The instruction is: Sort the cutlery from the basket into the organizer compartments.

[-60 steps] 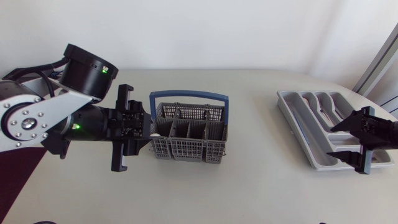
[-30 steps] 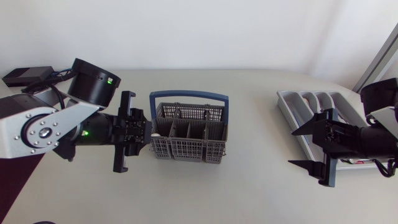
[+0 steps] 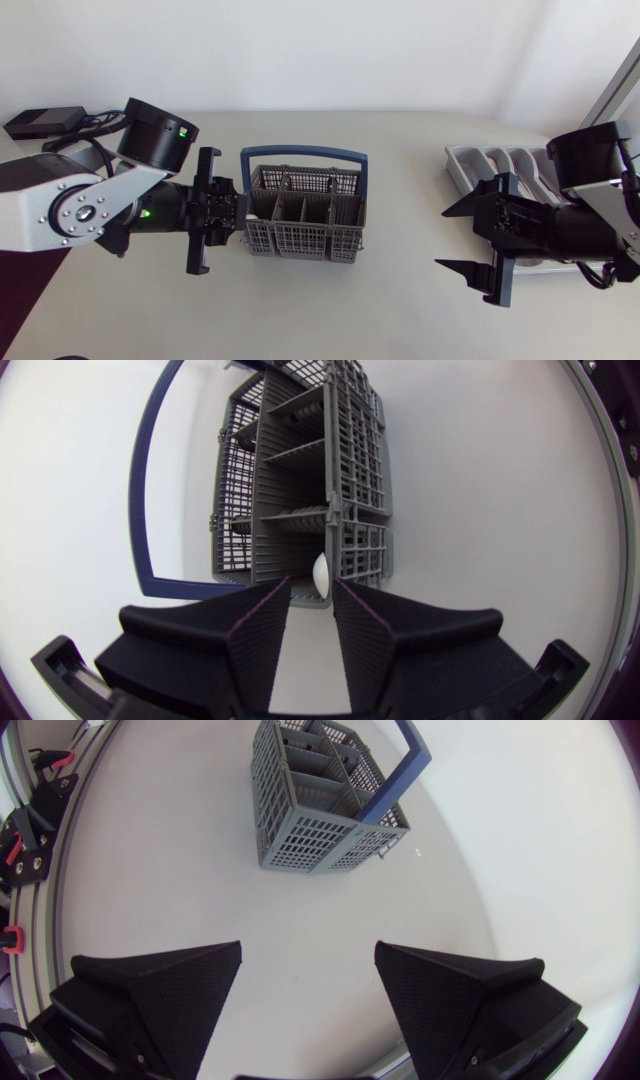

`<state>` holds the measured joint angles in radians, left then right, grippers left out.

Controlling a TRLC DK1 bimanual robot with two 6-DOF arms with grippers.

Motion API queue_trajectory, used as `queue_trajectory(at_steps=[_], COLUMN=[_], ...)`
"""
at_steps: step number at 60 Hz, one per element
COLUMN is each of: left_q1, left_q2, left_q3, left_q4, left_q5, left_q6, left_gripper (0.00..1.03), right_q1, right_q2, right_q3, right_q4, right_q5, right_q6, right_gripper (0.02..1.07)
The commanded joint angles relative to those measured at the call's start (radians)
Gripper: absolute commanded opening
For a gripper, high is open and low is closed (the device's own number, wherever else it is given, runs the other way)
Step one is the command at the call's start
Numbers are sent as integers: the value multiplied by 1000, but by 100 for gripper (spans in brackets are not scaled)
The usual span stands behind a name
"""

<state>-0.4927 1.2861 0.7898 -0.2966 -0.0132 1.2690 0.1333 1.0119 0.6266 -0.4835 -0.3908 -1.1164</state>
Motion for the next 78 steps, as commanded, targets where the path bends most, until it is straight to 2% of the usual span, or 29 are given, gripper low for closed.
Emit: queue_trajectory(at_steps=[1, 42, 78], left_q1=[8, 11, 19], left_q2=[15, 59, 61], left_q3=[-31, -26, 26], left_q4=[7, 63, 70], left_q5=[-8, -36, -56], left_q6=[36, 52, 76], left_gripper=[30, 30, 30], right_q1=[14, 45, 52], right_q2=[-6, -21, -26], right_q3=[-25, -45, -61], right_q4=[16, 19, 20], right_q5=[12, 20, 26], right_q6=[35, 44, 40], right_gripper=[98, 98, 98])
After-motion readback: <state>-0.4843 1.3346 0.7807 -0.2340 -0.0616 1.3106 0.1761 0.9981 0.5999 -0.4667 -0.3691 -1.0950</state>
